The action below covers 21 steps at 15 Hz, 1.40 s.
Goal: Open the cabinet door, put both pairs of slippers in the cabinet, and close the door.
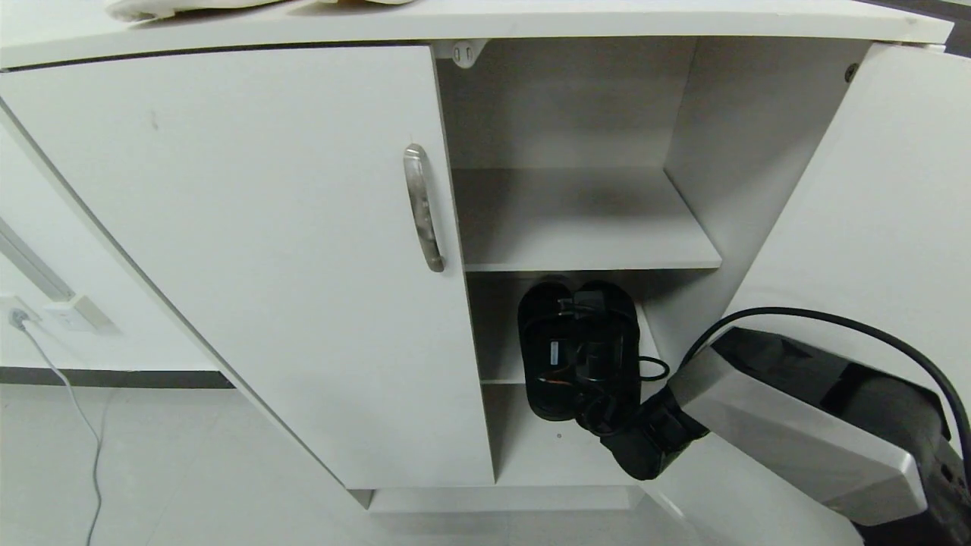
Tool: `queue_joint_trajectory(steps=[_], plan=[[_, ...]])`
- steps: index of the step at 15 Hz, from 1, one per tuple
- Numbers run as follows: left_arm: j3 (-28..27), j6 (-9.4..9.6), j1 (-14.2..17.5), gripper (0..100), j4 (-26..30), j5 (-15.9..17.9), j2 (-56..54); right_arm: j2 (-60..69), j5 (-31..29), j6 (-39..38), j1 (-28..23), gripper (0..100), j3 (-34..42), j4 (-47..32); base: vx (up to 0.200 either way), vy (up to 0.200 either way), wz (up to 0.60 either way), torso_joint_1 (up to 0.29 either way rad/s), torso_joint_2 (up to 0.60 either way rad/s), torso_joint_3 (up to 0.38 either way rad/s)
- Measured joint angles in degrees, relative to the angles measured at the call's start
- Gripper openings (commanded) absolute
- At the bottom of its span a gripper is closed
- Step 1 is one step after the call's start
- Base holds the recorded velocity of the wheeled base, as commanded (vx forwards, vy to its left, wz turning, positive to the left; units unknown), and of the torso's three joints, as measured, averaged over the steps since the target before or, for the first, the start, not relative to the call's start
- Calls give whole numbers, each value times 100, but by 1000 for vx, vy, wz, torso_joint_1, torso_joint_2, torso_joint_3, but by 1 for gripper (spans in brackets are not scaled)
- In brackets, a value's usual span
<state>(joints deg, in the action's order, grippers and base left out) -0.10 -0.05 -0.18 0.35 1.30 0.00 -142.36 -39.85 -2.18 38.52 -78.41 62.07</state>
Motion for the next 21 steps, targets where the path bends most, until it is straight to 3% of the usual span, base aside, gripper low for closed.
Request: queue_joint_trajectory(steps=[7,17,18,21], plan=[[0,-2,0,0,-2,0,0,-500,189,-2,-313,0,-1337,-831,0,0,0,0,0,0],[0,-2,0,0,-2,2,0,-594,250,-11,-390,0,-1563,-939,0,0,0,0,0,0],[0,-2,0,0,-2,2,0,-605,249,-11,-391,100,-1563,-939,0,0,0,0,0,0],[2,-2,0,0,-2,2,0,-631,266,-11,-391,100,-1527,-936,0,0,0,0,0,0]])
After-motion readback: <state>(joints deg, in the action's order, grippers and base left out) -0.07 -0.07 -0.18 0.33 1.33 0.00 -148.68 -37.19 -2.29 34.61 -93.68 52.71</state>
